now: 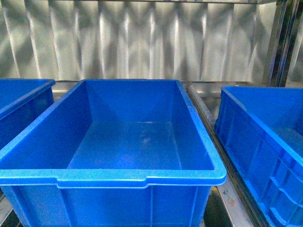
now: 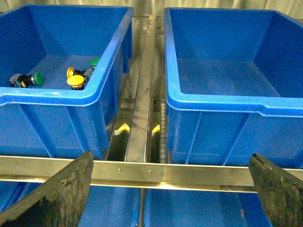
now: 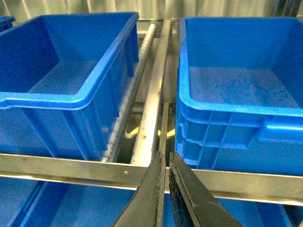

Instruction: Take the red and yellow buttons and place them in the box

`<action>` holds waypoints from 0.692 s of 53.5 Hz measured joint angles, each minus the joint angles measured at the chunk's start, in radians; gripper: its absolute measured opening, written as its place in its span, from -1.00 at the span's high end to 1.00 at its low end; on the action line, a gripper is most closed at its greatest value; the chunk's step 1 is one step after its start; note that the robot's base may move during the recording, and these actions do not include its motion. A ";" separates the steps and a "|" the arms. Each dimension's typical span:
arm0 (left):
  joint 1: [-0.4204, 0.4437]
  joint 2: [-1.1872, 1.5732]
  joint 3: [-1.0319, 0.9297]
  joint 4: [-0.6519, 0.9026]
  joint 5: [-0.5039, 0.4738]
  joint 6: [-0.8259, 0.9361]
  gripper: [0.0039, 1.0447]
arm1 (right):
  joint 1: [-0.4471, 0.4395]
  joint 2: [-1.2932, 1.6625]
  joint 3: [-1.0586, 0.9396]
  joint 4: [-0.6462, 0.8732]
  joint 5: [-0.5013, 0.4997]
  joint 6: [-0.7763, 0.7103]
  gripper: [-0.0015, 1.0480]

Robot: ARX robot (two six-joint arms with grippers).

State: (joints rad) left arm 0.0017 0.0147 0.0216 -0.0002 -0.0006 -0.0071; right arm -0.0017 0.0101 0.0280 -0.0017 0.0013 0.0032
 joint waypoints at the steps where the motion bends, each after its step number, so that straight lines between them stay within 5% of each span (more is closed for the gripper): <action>1: 0.000 0.000 0.000 0.000 0.000 0.000 -0.85 | 0.000 -0.002 0.000 0.000 -0.002 0.000 0.93; 23: 0.000 0.000 0.000 0.000 0.000 0.000 -0.85 | 0.000 -0.005 0.000 0.000 -0.001 -0.001 0.90; 37: 0.000 0.000 0.000 0.000 0.000 0.000 -0.85 | 0.000 -0.005 0.000 0.000 -0.001 -0.001 0.11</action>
State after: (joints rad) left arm 0.0017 0.0147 0.0216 -0.0002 -0.0002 -0.0071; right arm -0.0017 0.0055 0.0277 -0.0017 0.0002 0.0025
